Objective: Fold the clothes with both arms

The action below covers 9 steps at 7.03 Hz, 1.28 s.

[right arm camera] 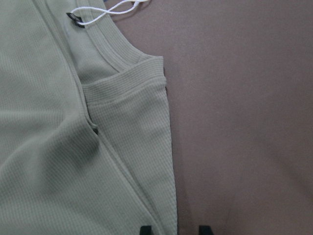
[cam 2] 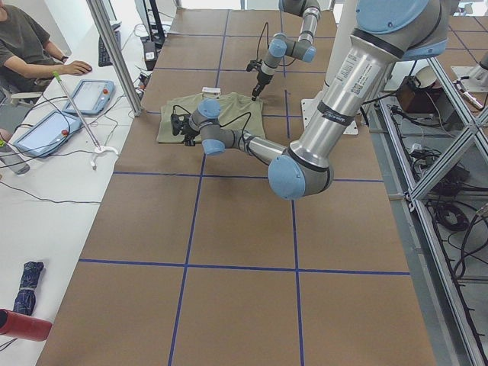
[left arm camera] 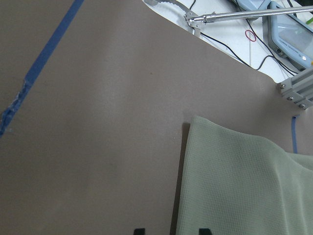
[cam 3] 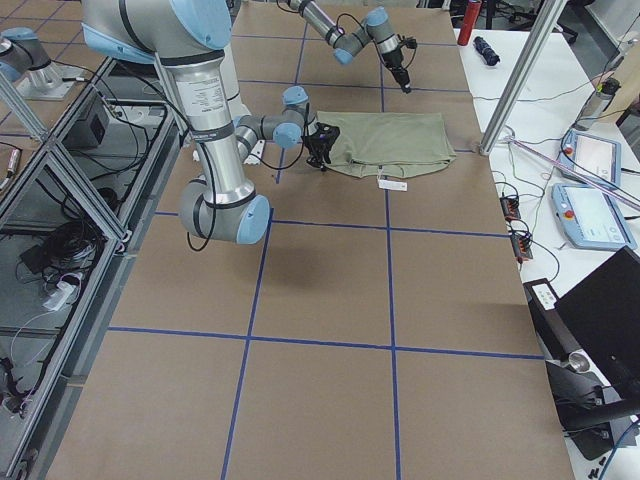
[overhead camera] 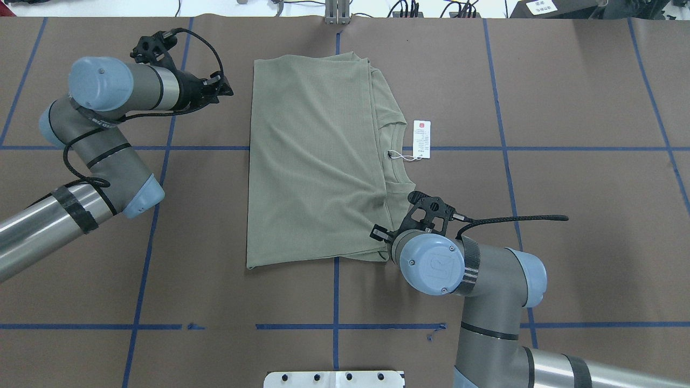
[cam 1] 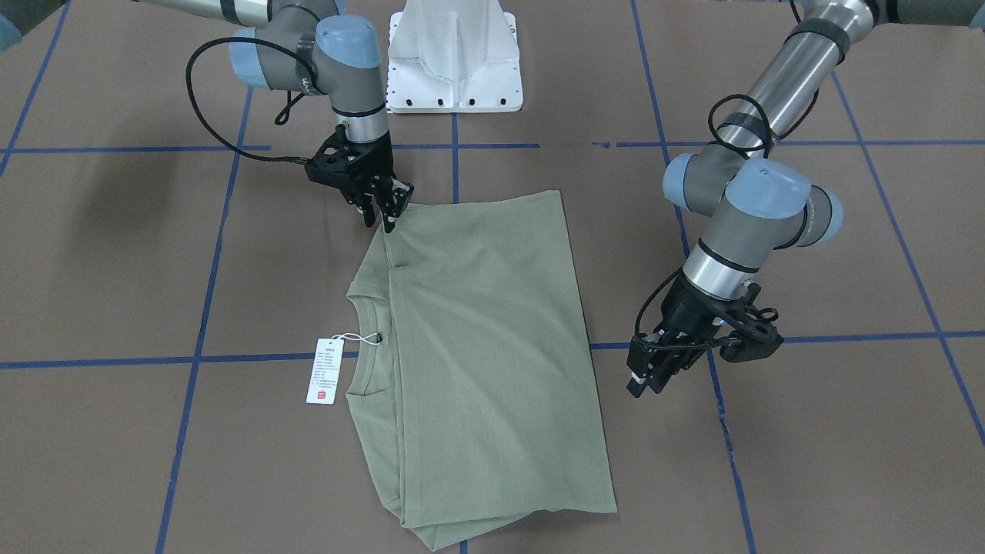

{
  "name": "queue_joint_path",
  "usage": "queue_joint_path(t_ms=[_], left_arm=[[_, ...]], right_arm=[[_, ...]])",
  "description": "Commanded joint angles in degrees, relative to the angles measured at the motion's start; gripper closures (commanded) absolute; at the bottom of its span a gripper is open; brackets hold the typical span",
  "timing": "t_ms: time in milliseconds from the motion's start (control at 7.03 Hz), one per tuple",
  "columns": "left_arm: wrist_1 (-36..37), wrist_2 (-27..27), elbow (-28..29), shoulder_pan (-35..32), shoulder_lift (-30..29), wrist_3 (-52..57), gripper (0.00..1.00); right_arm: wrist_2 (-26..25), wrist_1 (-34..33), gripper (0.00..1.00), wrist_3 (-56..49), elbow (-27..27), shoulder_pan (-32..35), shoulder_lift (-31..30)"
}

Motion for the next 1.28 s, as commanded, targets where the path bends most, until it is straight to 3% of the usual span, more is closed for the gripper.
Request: queue_joint_path(t_ms=[0, 142, 284, 569, 853, 996, 1138], left_arm=[[0.0, 0.0, 0.0, 0.0, 0.0, 0.0, 0.53], [0.0, 0.0, 0.0, 0.0, 0.1, 0.0, 0.53], [-0.1, 0.0, 0.0, 0.0, 0.1, 0.0, 0.53], [0.0, 0.0, -0.4, -0.1, 0.1, 0.0, 0.53], [0.0, -0.1, -1.3, 0.1, 0.2, -2.5, 0.53], [0.0, -0.1, -4.5, 2.0, 2.2, -5.9, 0.53], [0.0, -0.1, -11.9, 4.5, 7.6, -8.9, 0.53]], right_arm=[[0.0, -0.2, 0.73, 0.0, -0.1, -0.1, 0.2], [0.0, -0.2, 0.9, 0.0, -0.1, -0.1, 0.2], [0.0, -0.2, 1.0, 0.1, -0.1, -0.2, 0.3], [0.0, -0.2, 1.0, 0.0, 0.4, -0.2, 0.4], [0.5, -0.8, 1.0, 0.0, 4.1, 0.2, -0.4], [0.5, -2.0, 1.0, 0.2, 4.8, 0.2, -0.5], [0.4, -2.0, 1.0, 1.5, 6.6, 0.0, -2.3]])
